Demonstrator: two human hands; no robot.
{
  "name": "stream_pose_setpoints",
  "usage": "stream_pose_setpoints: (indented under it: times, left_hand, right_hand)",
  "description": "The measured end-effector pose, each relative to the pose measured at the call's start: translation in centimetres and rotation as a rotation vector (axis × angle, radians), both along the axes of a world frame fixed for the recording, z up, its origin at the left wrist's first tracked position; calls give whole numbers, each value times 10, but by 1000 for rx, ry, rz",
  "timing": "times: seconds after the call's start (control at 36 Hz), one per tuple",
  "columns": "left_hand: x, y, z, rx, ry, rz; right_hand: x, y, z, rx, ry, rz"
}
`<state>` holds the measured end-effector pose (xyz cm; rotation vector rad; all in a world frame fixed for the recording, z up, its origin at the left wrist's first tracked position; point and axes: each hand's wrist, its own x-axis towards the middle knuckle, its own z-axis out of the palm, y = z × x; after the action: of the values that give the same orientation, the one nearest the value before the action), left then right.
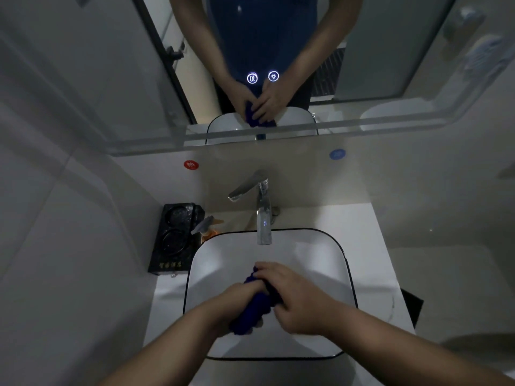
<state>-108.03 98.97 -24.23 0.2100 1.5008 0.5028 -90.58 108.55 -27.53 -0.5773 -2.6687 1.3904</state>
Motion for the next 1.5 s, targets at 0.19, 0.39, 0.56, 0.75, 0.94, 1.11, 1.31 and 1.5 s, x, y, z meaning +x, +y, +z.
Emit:
stream_pose_setpoints:
  times: [0.19, 0.39, 0.56, 0.75, 0.94, 1.11, 1.31, 1.5]
  left_hand:
    - [-7, -4, 1, -149, -546, 116]
    - [-11, 10, 19, -92, -409, -248]
    - [-12, 30, 29, -49, -140, -482]
    - [6, 22, -7, 5, 158, -510]
    - [31, 21, -34, 77, 437, -522]
    - [33, 19, -47, -1, 424, -696]
    - [6, 26, -33, -278, 215, -822]
    - [29, 23, -48, -244, 540, -984]
  right_hand:
    - [10, 15, -7, 478, -38, 147]
    - [-1, 30, 1, 502, 56, 289]
    - [-9, 37, 5, 437, -59, 315]
    - [-22, 31, -3, 571, -318, 396]
    - [-38, 33, -10, 441, -569, 379]
    - [-37, 31, -24, 279, -602, 420]
    - [-41, 18, -31, 205, -632, 419]
    - [-55, 11, -29, 343, -734, 456]
